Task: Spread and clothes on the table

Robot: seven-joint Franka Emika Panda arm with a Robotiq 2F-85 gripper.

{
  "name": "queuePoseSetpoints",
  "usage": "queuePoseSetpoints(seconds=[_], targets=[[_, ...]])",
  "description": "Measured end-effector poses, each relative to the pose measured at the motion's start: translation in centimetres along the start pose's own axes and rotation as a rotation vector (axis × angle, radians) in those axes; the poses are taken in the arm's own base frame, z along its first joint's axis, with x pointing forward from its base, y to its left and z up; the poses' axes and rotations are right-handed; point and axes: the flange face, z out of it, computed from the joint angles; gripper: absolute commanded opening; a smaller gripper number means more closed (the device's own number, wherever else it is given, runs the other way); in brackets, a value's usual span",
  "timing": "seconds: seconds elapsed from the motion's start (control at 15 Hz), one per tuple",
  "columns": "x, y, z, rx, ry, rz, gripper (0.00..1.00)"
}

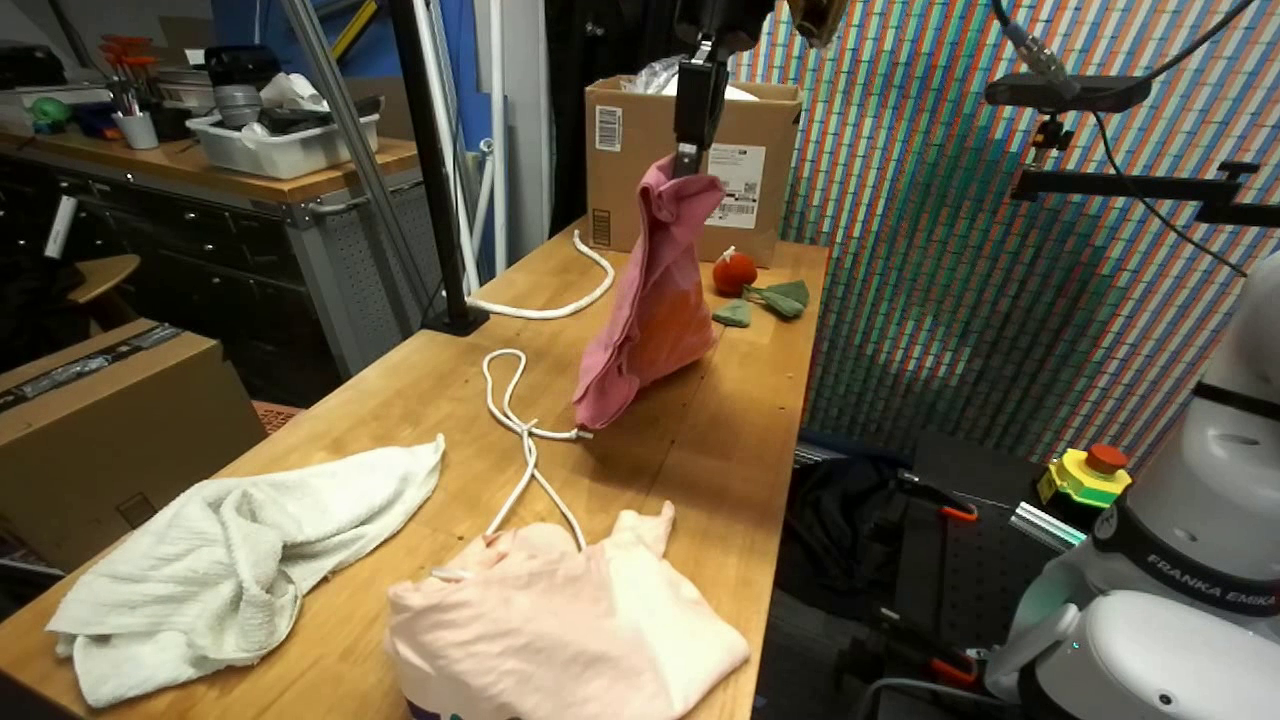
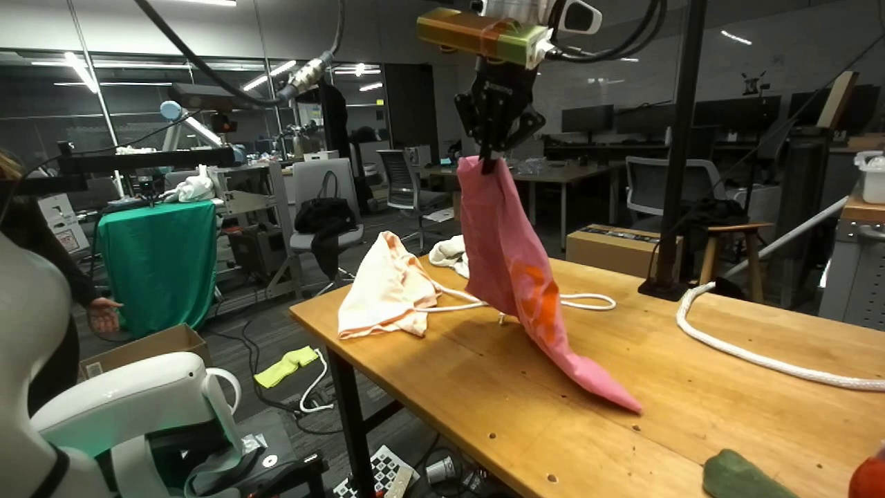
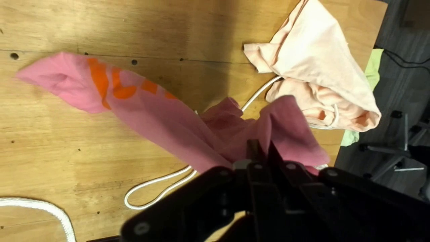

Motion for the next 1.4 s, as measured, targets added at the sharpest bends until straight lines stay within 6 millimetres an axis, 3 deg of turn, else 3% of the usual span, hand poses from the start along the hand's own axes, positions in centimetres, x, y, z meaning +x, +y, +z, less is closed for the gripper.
queuePoseSetpoints(seconds=[0.27,0.8,1.0,1.4], targets=[[-1.6,0.5,0.6,0.003,-0.012,0.018,0.03],[-1.2,6.1,7.5,-0.160,0.028,0.193,0.04],[-2.0,10.0,8.0,-0.185,0.041,0.273,0.04],[-7.1,20.6,5.8,-0.257,-0.005,0.328,0.03]])
